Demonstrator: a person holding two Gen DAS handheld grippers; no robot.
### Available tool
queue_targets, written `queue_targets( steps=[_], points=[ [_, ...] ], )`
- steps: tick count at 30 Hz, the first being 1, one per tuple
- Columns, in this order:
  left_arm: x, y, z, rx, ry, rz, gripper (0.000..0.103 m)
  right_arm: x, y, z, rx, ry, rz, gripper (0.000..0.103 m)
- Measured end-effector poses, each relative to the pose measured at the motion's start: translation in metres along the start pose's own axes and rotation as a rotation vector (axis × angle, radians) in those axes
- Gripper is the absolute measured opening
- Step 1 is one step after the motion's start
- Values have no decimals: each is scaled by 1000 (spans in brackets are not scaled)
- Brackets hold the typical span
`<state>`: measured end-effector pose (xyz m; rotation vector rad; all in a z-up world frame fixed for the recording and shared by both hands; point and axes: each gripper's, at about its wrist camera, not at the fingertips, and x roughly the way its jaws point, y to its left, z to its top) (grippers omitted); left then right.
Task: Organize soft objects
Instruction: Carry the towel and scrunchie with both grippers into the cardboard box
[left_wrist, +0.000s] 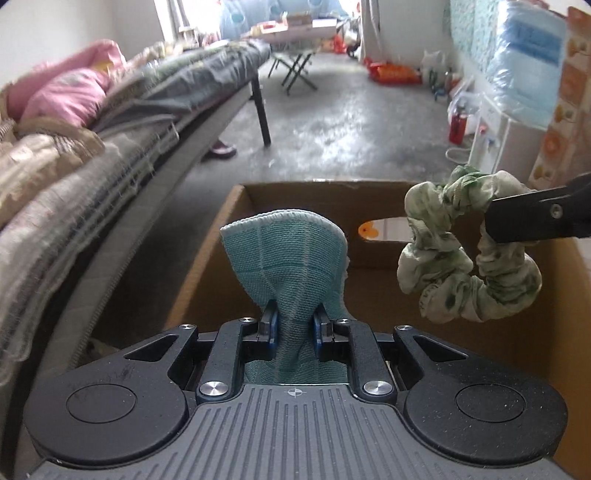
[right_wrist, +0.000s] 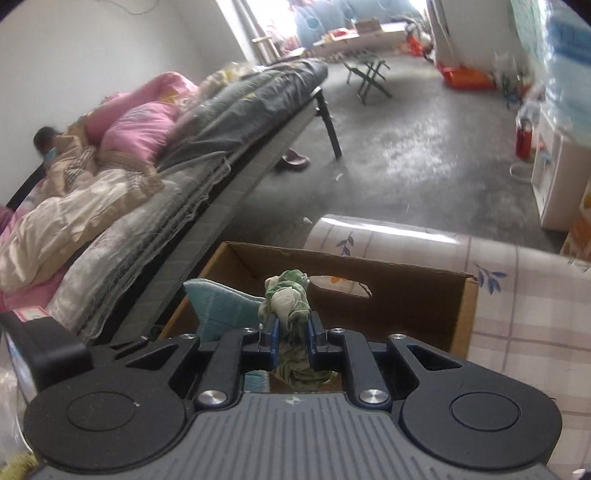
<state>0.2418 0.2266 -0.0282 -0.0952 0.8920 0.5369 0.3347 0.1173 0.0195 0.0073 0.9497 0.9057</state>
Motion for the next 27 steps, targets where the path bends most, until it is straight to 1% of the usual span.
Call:
queue_targets(
  steps=[3,8,13,17,22,25,27],
  points=[
    [14,-2,3,-2,25,0,16,13,-7,4,23,19,-4,16],
    [31,0,4,-32,48,-50,17,31,-15,6,50,45,-4,16],
    [43,-3,5,-9,45,-9,17,51,-19,7,73,82,-15,16],
    [50,-3,6,4,25,30,18,66,-19,7,92,106,-9,16],
    [58,-3,8,0,24,49,22,87,-18,8,105,138,-23,16],
    [61,-3,7,0,23,63,23,100,-21,8,130,160,-31,17],
    [62,-3,7,-6,26,64,25,110,-25,7,150,178,-35,17]
  ],
)
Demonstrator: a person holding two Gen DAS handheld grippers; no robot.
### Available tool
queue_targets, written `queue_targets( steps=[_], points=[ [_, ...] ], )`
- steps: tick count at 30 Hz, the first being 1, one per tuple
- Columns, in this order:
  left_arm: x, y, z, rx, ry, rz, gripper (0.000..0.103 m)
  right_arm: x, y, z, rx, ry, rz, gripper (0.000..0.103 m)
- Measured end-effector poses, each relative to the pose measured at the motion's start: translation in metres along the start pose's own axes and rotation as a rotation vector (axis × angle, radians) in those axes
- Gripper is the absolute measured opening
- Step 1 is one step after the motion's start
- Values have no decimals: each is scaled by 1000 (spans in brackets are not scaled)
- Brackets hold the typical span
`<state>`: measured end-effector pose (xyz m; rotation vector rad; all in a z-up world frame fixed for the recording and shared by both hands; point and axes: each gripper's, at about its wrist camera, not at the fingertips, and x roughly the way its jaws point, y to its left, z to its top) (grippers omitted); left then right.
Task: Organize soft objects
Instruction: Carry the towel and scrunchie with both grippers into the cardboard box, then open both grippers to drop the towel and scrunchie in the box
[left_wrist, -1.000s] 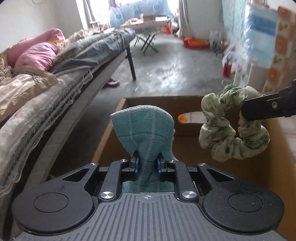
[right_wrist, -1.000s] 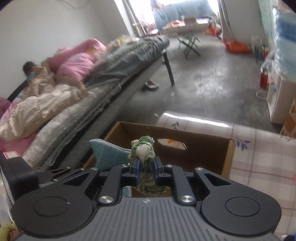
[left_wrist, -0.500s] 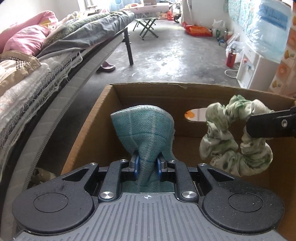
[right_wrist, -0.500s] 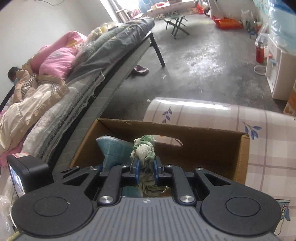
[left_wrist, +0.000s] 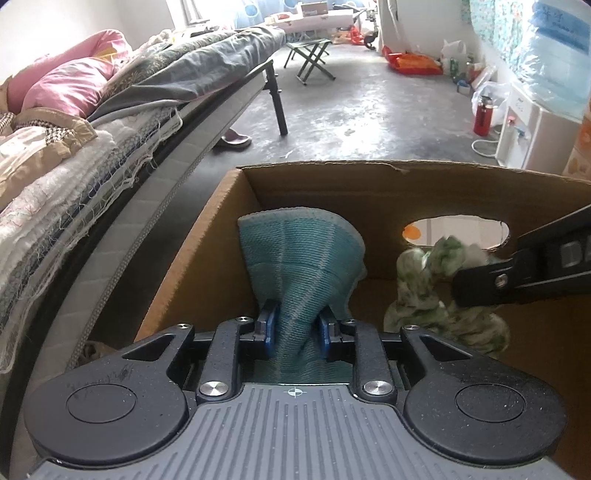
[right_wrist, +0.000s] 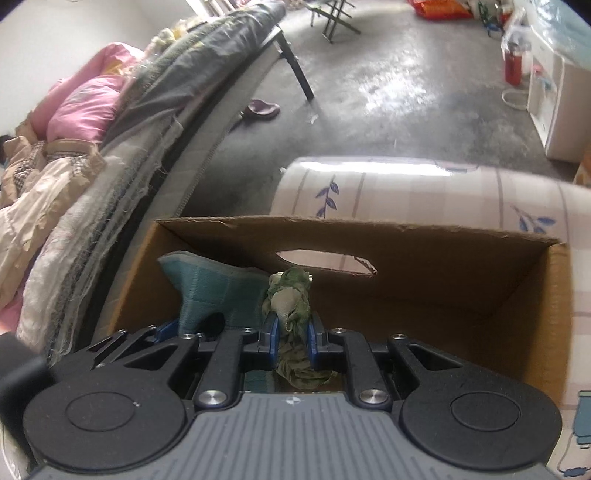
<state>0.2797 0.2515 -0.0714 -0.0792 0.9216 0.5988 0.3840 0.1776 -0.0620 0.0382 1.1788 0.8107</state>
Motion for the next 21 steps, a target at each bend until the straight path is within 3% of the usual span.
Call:
queue_targets(
  steps=[4,10,14,17,21],
  points=[
    [1,-2,1,-3,11,-1,32,14,-2,0,17,26,-6,19],
    [-1,-3,0,9,15,-29,52,21,-6,-1,39,41,-11,25],
    [-8,-5,0,17,-1,-49,69,16,-7,-1,49,34,-25,55],
    [-15,-8,0,31,-29,-34,80,9,-8,0,49,18,-18,57],
    [-23,-7,2,34,-54,-38,81,-2,-11,3,68,1,10,57]
  ],
)
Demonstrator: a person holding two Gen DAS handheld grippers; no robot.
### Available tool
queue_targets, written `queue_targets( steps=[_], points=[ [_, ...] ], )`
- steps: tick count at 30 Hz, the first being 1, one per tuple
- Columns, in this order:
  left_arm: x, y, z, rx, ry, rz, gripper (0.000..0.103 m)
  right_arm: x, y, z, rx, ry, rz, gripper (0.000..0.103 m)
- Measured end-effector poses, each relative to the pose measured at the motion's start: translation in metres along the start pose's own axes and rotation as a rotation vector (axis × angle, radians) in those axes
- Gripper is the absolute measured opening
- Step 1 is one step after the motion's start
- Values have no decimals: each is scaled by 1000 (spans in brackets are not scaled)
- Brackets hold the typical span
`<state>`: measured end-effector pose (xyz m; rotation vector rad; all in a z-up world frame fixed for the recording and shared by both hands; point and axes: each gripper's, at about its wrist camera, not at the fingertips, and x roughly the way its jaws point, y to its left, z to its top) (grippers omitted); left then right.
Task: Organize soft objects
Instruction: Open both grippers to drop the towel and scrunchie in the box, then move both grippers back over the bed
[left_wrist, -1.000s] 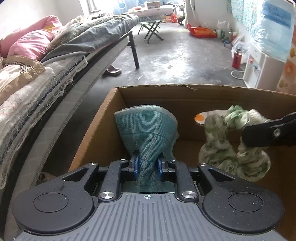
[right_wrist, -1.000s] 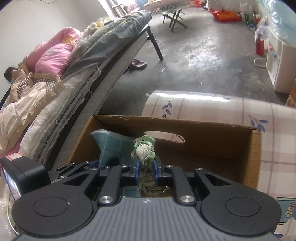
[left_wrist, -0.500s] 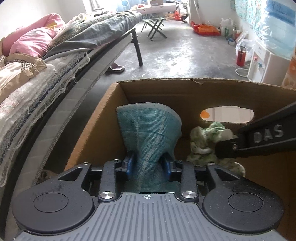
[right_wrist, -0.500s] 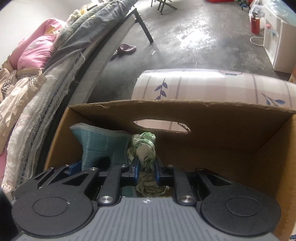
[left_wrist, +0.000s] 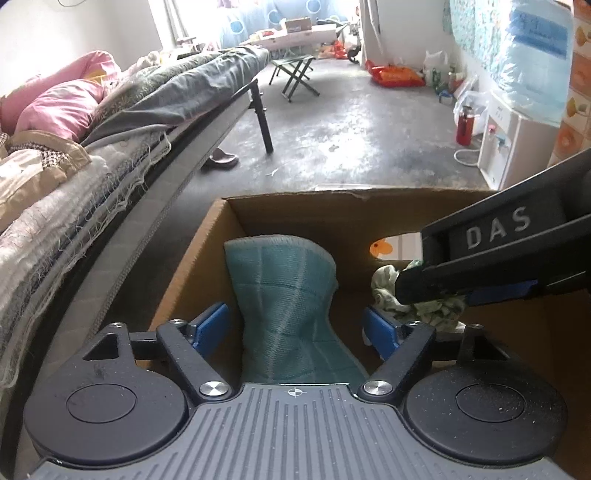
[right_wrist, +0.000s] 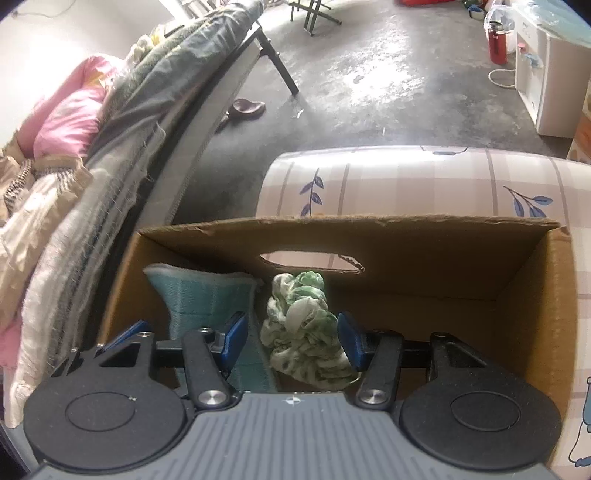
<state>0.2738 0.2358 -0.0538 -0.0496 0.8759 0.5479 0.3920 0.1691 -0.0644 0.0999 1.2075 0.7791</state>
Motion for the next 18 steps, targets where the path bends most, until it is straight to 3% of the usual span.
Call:
queue_targets(
  steps=[7,18],
  points=[
    [-20,15,4,-57,5,-51,91,-40,-6,-5,24,-41,105,57],
    [-100,42,-5,-144,-56,-174,95,-165,-28,-44,16,-173,285,57]
  ],
)
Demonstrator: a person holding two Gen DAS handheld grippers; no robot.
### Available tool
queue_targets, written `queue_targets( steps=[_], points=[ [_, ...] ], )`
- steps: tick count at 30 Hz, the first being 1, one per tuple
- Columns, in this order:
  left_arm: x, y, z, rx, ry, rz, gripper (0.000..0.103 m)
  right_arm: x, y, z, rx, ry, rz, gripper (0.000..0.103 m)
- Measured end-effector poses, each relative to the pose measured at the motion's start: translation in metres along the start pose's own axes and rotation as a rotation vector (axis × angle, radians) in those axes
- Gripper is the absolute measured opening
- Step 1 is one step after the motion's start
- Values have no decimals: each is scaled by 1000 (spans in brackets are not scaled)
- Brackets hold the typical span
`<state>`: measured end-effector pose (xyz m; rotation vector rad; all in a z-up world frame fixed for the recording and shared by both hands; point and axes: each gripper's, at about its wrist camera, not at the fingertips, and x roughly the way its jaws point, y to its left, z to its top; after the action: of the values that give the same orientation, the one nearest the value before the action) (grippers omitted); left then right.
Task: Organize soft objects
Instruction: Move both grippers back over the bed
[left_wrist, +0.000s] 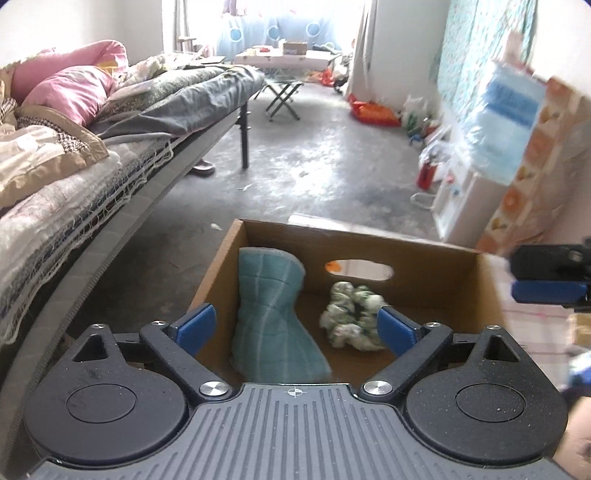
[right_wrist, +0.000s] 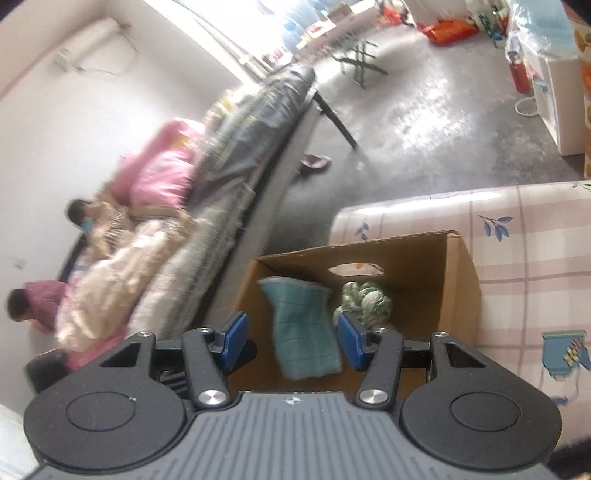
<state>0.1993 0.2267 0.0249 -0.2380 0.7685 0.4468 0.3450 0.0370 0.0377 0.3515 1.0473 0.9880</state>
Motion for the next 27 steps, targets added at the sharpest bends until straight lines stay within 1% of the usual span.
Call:
queue_targets(
  steps=[4,7,12,16,18,21,24,27],
  points=[
    [-39,1,-11,-5,-28,-59,98,-61,-2,-23,-24,-47,67,58],
    [-67,-4,-23,14,-49,-106,99,-114,-11,-50,-56,-91,80,62],
    [-112,-21,-50,62,-96,-236,101,-203,-37,-103,-74,-195,21,67],
    [-136,-43,-74,98,-118,-335,101,-263,-64,-151,-30,-288,-40,67],
    [-145,-59,-88,125,-129,-391,101,-284,-78,-173,4,-331,-72,67],
    [-154,-85,-108,173,-138,-453,101,-308,-103,-209,81,-398,-116,68],
    [-159,-113,-124,242,-131,-521,101,-322,-128,-238,158,-448,-137,67],
    [-165,-138,-142,289,-123,-599,101,-328,-151,-256,191,-481,-182,67]
  ],
)
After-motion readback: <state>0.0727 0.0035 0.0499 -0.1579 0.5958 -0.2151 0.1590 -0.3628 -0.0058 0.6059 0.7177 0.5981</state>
